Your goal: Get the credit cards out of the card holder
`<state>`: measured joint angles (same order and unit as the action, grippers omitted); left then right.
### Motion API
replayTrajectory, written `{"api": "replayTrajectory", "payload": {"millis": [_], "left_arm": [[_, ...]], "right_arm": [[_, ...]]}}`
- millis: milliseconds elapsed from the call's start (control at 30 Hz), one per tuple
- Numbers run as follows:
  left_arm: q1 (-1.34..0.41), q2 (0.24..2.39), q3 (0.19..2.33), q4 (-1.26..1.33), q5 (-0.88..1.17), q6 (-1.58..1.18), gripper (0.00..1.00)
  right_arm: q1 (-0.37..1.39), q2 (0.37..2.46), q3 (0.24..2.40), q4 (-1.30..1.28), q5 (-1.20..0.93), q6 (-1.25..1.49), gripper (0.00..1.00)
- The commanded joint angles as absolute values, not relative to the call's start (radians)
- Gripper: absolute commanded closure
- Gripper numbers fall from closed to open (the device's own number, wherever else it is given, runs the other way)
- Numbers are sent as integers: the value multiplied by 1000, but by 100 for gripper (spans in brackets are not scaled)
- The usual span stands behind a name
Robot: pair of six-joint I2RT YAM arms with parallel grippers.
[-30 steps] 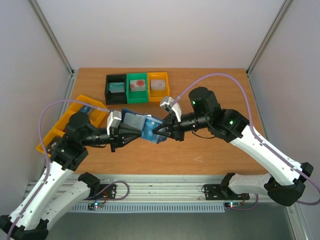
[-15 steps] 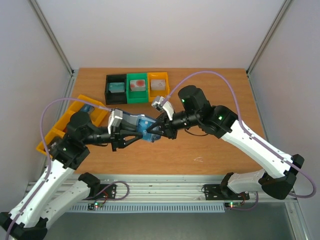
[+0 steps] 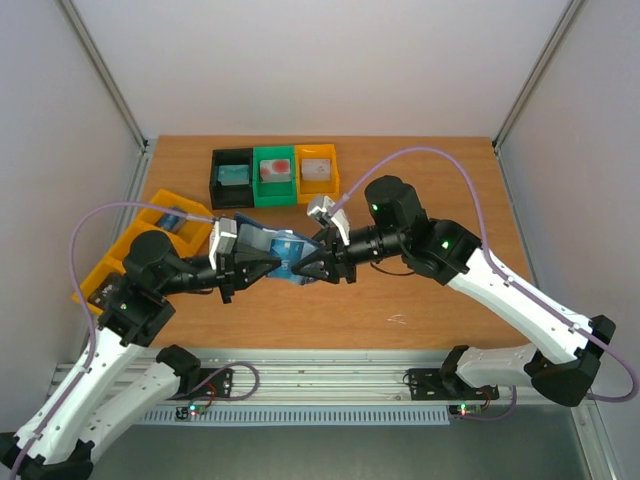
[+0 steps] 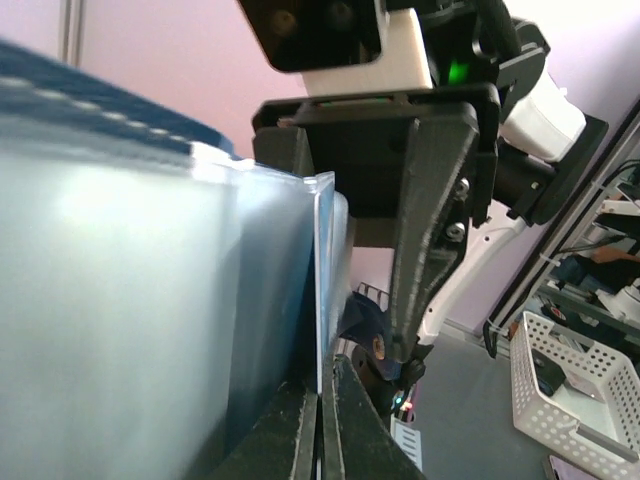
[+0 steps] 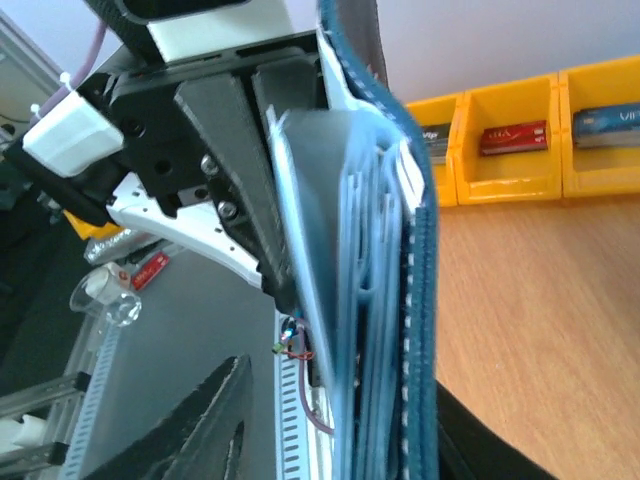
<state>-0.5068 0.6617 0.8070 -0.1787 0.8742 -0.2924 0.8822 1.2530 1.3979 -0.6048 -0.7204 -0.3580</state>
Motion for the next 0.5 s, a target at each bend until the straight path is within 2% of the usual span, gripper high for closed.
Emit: {"api": "replayTrajectory", "payload": {"millis": [0, 167, 267, 367, 467], "left_arm": [[-508, 633, 780, -73, 842, -333, 100], [-508, 633, 775, -63, 883, -338, 100], [-508, 634, 774, -55, 893, -340, 100], [-508, 631, 771, -52, 905, -345, 100], [-508, 624, 771, -66, 908, -340, 100]], "right_arm": [[875, 1162, 1306, -467, -769, -300, 59], [873, 1142, 1270, -409, -748, -256, 60], [873, 1158, 1270, -377, -766, -230, 73], [873, 1163, 1269, -363, -771, -220, 95], [873, 1153, 1267, -365, -776, -223, 99]]}}
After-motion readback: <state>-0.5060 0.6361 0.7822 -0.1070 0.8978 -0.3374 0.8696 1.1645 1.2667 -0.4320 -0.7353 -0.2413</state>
